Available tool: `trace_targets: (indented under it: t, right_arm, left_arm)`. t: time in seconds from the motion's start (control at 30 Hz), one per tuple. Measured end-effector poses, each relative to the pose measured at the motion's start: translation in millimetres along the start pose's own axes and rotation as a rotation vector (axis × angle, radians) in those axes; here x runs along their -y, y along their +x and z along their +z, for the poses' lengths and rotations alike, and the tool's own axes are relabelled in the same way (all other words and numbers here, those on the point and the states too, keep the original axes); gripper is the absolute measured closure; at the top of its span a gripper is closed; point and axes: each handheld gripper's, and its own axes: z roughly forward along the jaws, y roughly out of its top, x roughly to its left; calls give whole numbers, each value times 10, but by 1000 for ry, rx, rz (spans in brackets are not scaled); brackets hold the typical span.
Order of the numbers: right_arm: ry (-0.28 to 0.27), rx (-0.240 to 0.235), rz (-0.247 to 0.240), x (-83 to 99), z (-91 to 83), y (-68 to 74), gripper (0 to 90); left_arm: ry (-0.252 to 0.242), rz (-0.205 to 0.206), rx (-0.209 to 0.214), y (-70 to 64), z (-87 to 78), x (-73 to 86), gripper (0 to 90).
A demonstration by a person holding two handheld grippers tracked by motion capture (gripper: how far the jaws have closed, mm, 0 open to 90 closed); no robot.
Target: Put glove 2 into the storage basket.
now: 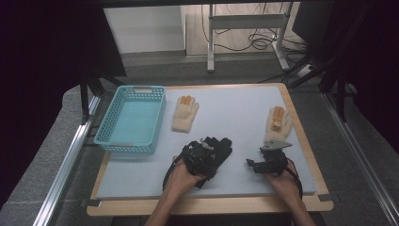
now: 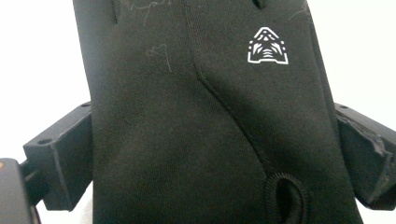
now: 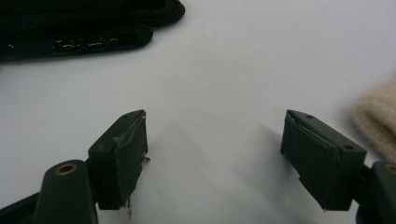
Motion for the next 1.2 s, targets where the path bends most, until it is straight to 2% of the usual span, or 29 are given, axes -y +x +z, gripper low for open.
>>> trace_targets:
  t: [0.17,0.43,0.5,0.63,0.77,0.83,0.97,1.1,1.2]
  right_arm:
    - [0,0,1,0,0,0,225]
    - [0,1,0,0,1,2,225]
    - [0,1,0,0,1,1,225]
    - [0,0,0,0,1,0,224]
    - [0,-1,-1,0,0,0,224]
    - [0,-1,0,0,0,0,224]
    - [0,-1,1,0,0,-1,223]
    - [0,-1,-1,0,0,-2,223]
    - [-1,-1,-1,0,0,-2,223]
  left_arm:
    - [0,8,0,-34,-44,9,121]
    - [-25,1,-34,58,-137,47,549]
    - [-26,5,-37,79,-140,43,607]
    - [-38,4,-32,103,-160,40,656]
    - [-59,-10,-36,181,-228,21,669]
    - [-80,-28,-24,236,-298,3,669]
    - [-108,-40,-28,330,-481,-47,666]
    - [-130,-51,-54,444,-674,-96,661]
    - [-141,-77,-65,554,-813,-128,659]
